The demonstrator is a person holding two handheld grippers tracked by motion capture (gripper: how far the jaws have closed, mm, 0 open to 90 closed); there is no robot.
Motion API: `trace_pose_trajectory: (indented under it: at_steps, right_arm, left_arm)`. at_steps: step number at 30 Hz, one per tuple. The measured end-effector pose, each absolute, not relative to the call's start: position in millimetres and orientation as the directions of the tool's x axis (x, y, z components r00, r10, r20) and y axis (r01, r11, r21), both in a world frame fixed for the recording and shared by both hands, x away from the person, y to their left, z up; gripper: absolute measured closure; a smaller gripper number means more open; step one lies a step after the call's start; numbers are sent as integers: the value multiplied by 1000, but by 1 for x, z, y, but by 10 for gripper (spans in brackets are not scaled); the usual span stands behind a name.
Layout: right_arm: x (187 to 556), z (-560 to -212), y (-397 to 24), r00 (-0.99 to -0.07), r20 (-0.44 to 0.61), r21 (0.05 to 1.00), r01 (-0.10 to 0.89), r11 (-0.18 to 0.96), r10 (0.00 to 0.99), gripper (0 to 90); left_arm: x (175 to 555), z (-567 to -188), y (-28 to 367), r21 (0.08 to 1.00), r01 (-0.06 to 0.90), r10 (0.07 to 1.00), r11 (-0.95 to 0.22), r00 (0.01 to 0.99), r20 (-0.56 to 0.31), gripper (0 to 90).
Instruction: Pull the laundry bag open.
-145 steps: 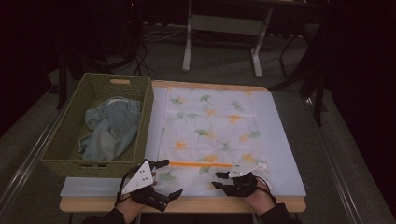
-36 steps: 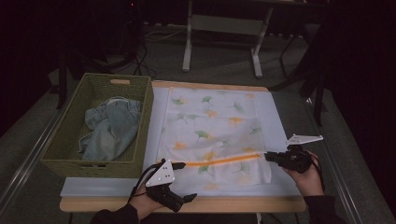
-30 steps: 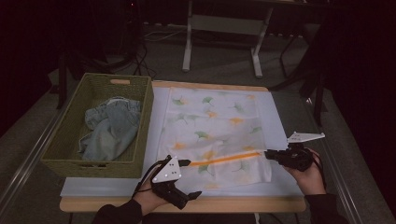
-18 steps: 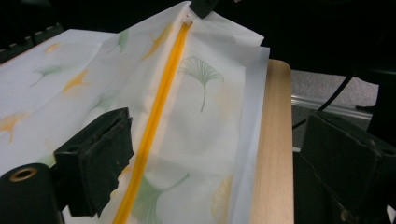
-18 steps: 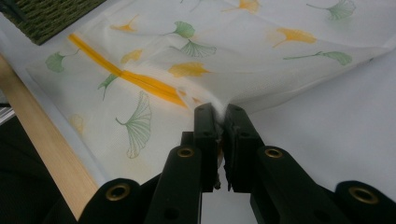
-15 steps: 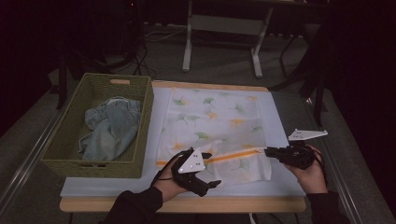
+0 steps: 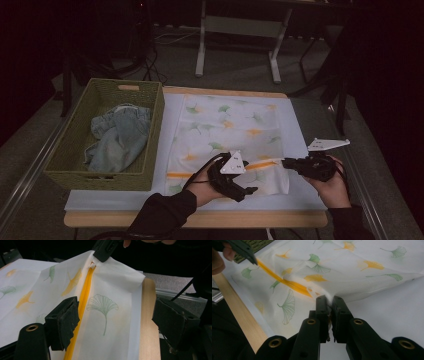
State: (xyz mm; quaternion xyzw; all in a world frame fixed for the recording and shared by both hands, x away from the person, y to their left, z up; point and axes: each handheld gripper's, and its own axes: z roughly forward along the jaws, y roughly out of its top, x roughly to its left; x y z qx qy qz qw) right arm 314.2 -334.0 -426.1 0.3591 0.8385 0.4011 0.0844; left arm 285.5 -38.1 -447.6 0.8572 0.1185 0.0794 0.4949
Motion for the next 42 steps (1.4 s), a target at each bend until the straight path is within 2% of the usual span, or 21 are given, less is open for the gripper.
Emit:
trace_pose_trajectory:
  at_steps: [2, 5, 16, 26, 42]
  right_arm:
    - [314, -425, -334, -731, 150, 735, 532, 420, 665, 843]
    - [314, -425, -334, -733, 155, 736, 533, 418, 662, 843]
    - [310, -424, -331, -745, 148, 741, 519, 425, 650, 843]
    - [307, -427, -328, -755, 155, 736, 518, 435, 637, 843]
    - [303, -430, -322, -778, 161, 734, 506, 453, 607, 844]
  left_arm:
    - [290, -447, -43, 859, 171, 285, -483, 958, -30, 253]
    - [295, -448, -47, 849, 199, 291, -489, 955, -57, 298]
    - [304, -454, -67, 827, 162, 299, -537, 954, 7, 357]
    - [312, -458, -87, 810, 158, 272, -565, 962, 3, 553]
    - [317, -463, -100, 781, 170, 266, -601, 964, -5, 566]
